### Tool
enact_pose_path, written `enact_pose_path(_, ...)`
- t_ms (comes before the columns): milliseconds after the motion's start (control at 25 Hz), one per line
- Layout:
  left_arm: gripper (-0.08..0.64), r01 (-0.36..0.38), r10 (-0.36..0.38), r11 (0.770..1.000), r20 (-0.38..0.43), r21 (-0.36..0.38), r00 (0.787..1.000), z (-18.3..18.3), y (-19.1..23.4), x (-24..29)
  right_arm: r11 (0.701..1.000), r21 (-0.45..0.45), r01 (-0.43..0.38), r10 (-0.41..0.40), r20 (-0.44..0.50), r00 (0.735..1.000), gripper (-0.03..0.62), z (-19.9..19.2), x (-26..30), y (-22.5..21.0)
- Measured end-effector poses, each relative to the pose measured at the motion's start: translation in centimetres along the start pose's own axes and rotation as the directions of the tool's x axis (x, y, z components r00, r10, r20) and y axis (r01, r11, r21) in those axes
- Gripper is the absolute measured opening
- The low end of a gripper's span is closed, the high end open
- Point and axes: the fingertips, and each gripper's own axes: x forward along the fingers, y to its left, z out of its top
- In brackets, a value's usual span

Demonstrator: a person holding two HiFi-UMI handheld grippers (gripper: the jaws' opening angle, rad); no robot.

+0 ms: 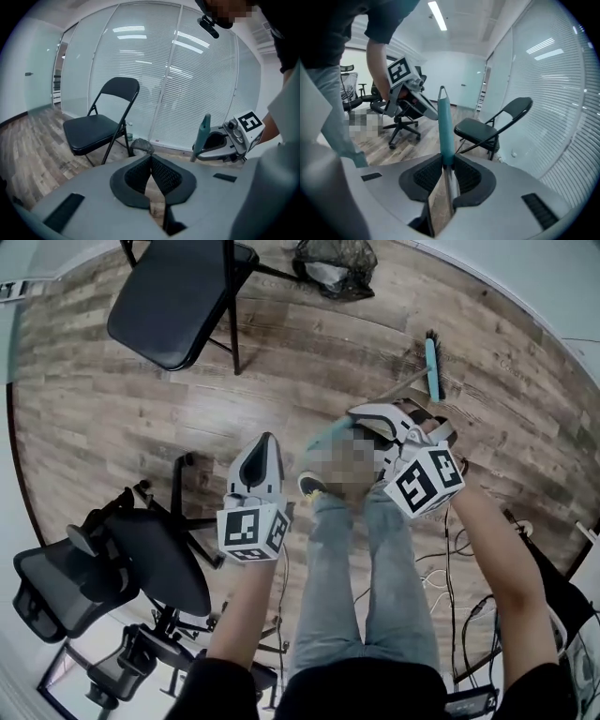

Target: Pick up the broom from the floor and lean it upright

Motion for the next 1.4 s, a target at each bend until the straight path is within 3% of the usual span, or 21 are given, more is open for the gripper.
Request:
enact_pose_path(120, 0.02, 0.042, -0.042, 0.999, 0.015, 0.018, 0.999, 2.4, -3.2, 0.9, 0.99, 0.076, 0.116, -0.117, 0.019, 0.993, 0.089, 0.8, -3.8, -3.3)
enact_pose_path(240, 0.02, 0.087, -0.087, 0.995, 0.013, 0.046, 0.996, 4.2, -6.9, 1.3, 0.957, 0.169, 0.234, -0.242, 0.028, 0.97, 0.089, 0.8, -8.4, -6.2)
enact_pose_path(400, 0.02, 0.148, -0.149, 0.983, -0.003, 0.111, 0.989, 6.2, -11.3, 2.0, 0.876, 0.289, 0.385, -0.409, 0.026, 0.912, 0.089, 0.0, -14.7, -9.8)
enact_pose_path(520, 0.02, 0.171, -0.172, 0.977, -0.005, 0.126, 0.985, 7.5, -14.3, 2.2, 0.792, 0.393, 0.468, -0.512, 0.01, 0.859, 0.089, -1.0, -19.3, -11.6)
enact_pose_path(640, 0.02, 0.204, -0.205, 0.968, -0.008, 0.144, 0.979, 8.6, -17.9, 1.9, 0.727, 0.473, 0.497, -0.564, -0.001, 0.826, 0.089, -1.7, -23.3, -12.4)
enact_pose_path(760, 0.02, 0.228, -0.23, 0.957, -0.011, 0.182, 0.973, 9.2, -20.8, 1.7, 0.692, 0.523, 0.497, -0.592, 0.019, 0.806, 0.089, -1.6, -25.9, -12.6)
enact_pose_path(880, 0.02, 0.234, -0.235, 0.95, -0.023, 0.205, 0.972, 9.7, -22.9, 1.1, 0.68, 0.547, 0.489, -0.609, 0.048, 0.792, 0.089, -0.7, -27.6, -12.7)
enact_pose_path(1120, 0.02, 0.226, -0.23, 0.932, -0.018, 0.285, 0.973, 11.4, -25.2, -0.9, 0.693, 0.536, 0.482, -0.61, 0.08, 0.788, 0.089, 2.1, -29.5, -13.4)
enact_pose_path(1400, 0.02, 0.2, -0.214, 0.937, 0.019, 0.286, 0.977, 15.4, -24.7, -0.8, 0.666, 0.528, 0.527, -0.647, 0.056, 0.761, 0.089, 3.5, -32.3, -16.2)
